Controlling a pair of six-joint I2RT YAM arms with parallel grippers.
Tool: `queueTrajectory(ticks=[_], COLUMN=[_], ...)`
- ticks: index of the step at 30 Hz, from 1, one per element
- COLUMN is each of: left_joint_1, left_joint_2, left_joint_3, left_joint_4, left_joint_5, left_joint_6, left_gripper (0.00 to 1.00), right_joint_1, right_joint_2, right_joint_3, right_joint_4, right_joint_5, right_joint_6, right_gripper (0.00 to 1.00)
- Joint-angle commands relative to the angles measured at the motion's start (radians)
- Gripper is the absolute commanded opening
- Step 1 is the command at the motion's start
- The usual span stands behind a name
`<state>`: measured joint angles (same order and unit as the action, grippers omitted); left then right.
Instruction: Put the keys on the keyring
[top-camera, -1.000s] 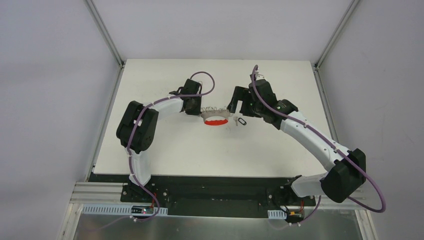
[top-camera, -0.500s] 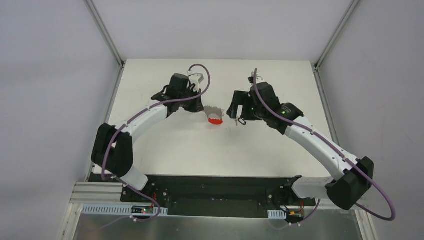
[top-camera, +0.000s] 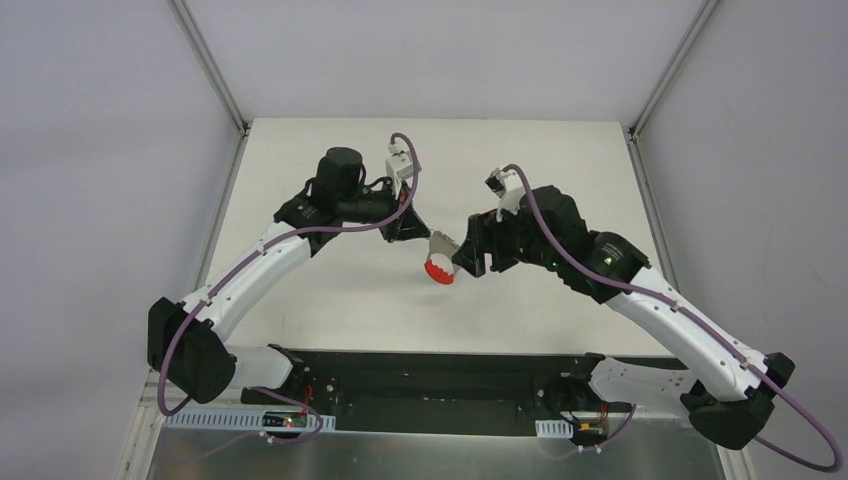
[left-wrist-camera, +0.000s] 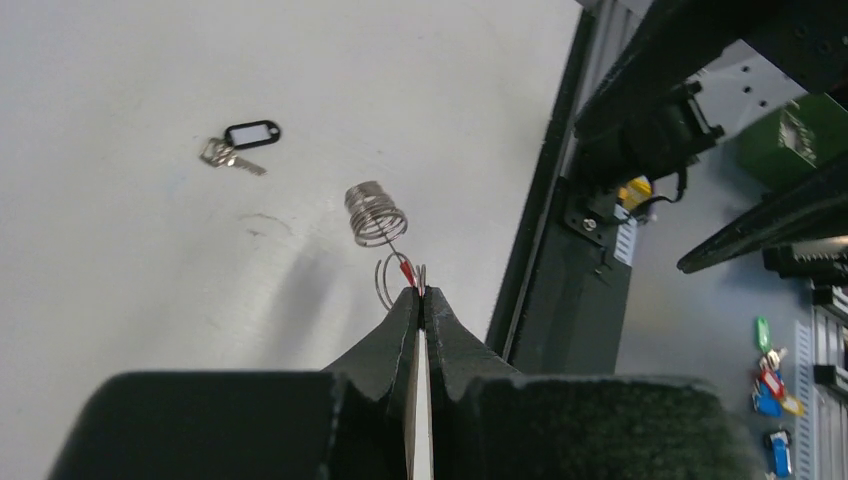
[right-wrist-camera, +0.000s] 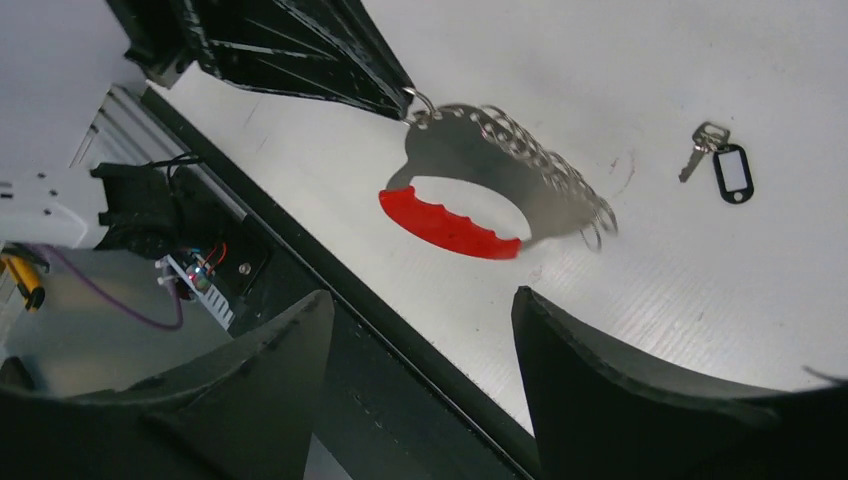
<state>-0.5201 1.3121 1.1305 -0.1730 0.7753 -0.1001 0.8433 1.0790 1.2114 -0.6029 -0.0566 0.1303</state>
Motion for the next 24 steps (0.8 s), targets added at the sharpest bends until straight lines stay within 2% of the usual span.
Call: queueTrajectory(ticks=[1, 7, 11, 16, 24], left_joint_1=[-0.034, -0.082, -0.104, -0.121, -0.136], left_joint_2=[-0.067, -0.097, -0.122, -0.173, -0.223], left_joint_3=[-0.001, 0.008, -0.017, -0.078, -0.118], left_joint_4=[0.021, 0.051, 0.150, 0.325, 0.464], left_joint_5=[0.188, 0.250, 0.295, 0.332, 0.350], left_joint_6=[0.046, 0.039, -0.017, -0.126, -0.215], left_gripper=[0.00, 0.00, 0.00, 0.00, 0.00], right_joint_1=[0.038, 0.080, 0.101, 0.113, 0.118], right_joint_2=[-0.059, -0.099, -0.115, -0.132, -0.192], right_joint_3=[0.054, 0.065, 0.066, 0.053, 0.018], right_joint_4=[-0.020, -0.009, -0.001, 0.031, 0.120], right_joint_5=[-0.077, -0.148, -0.179, -0.223, -0.259], right_joint_6=[-0.097, -0.124, -0.174, -0.202, -0.221], right_gripper=[0.67, 0.54, 0.47, 0.45, 0.40])
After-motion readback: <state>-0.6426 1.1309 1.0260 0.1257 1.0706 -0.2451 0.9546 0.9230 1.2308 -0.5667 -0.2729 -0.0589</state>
